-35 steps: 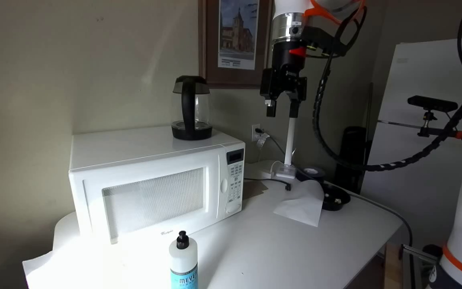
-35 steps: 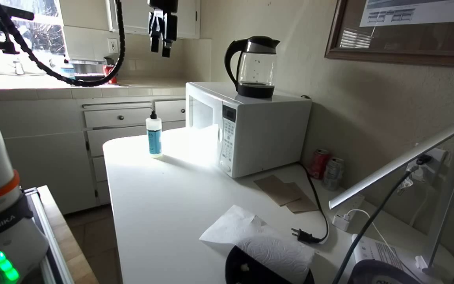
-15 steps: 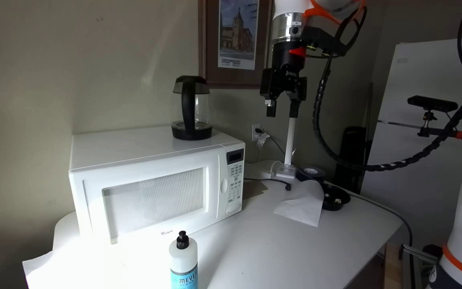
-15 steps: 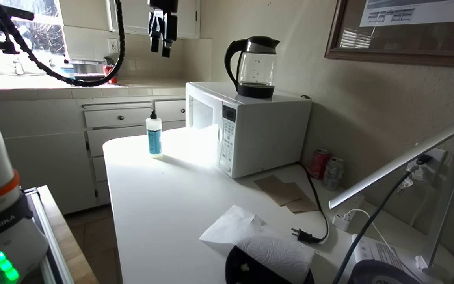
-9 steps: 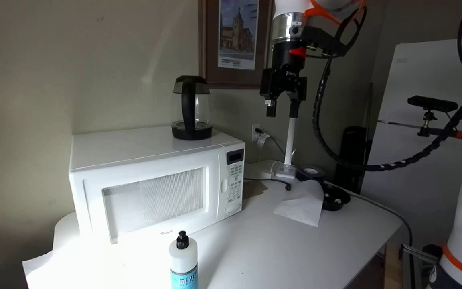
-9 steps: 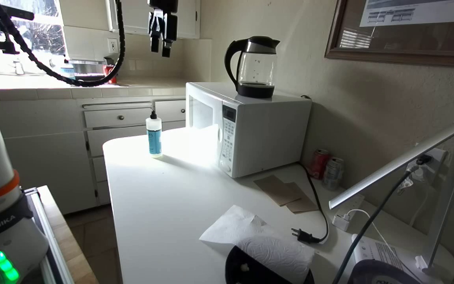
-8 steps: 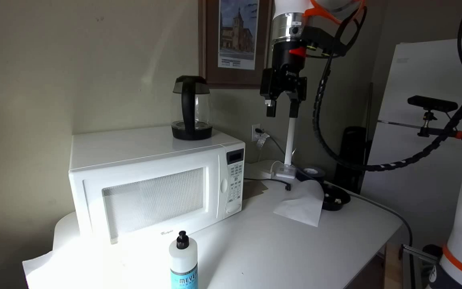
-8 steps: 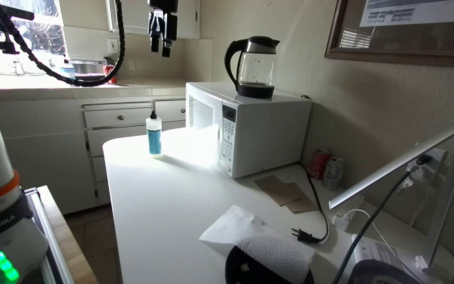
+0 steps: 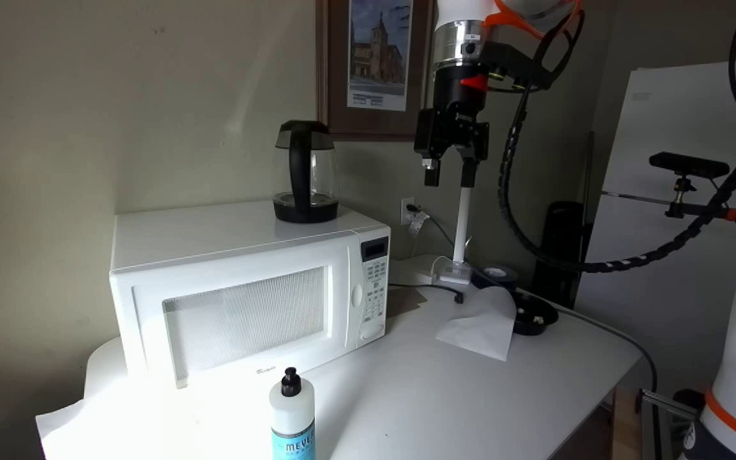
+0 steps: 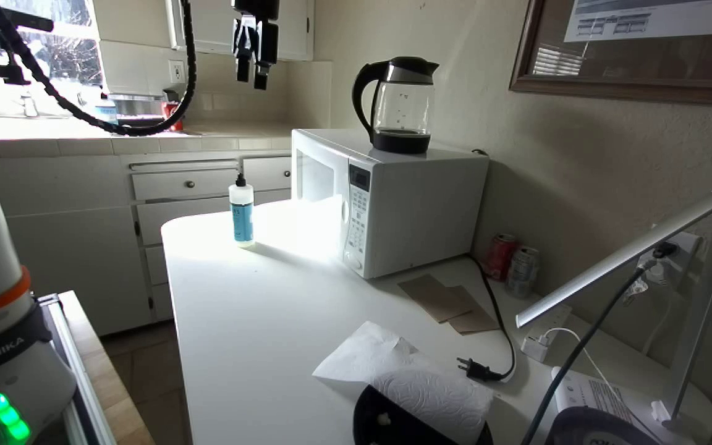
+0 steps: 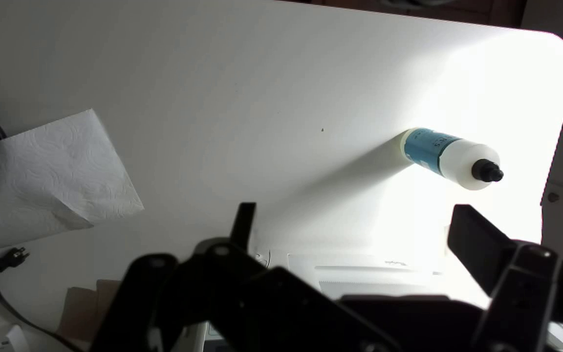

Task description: Put the bottle with a blue label on top of the microwave.

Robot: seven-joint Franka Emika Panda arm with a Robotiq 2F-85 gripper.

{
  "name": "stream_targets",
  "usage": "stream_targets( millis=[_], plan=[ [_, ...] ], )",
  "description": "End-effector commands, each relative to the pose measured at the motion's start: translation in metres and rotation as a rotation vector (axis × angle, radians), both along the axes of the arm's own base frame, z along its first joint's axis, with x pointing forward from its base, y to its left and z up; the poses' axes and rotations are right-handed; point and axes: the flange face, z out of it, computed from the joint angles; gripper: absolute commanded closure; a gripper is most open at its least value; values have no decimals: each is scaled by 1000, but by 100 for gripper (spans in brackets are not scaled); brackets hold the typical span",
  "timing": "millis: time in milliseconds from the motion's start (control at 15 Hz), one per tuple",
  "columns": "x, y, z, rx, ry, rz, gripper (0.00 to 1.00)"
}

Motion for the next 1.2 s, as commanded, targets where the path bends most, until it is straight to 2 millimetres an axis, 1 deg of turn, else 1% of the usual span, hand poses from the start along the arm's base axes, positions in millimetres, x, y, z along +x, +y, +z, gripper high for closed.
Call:
stream_targets(
  millis=[0,67,133,267,400,533,600,667,733,800,933,1000,1067,1133],
  plan=[
    [0,0,0,0,1,0,0],
    [0,0,0,0,1,0,0],
    [5,5,3,-8,-5,21,0],
    [25,24,9,-19,-36,108,0],
    [51,53,10,-30,-97,226,0],
    [79,86,7,6,-151,328,0],
    [94,105,-1,34,-169,377,0],
    [104,123,-8,71,-171,422,0],
    [107,141,-16,92,-166,471,0],
    [110,154,-22,107,-164,523,0],
    [109,178,-34,123,-123,630,0],
    [104,160,-30,87,-148,544,0],
    [107,167,-35,90,-140,559,0],
    [108,167,-37,90,-137,558,0]
  ],
)
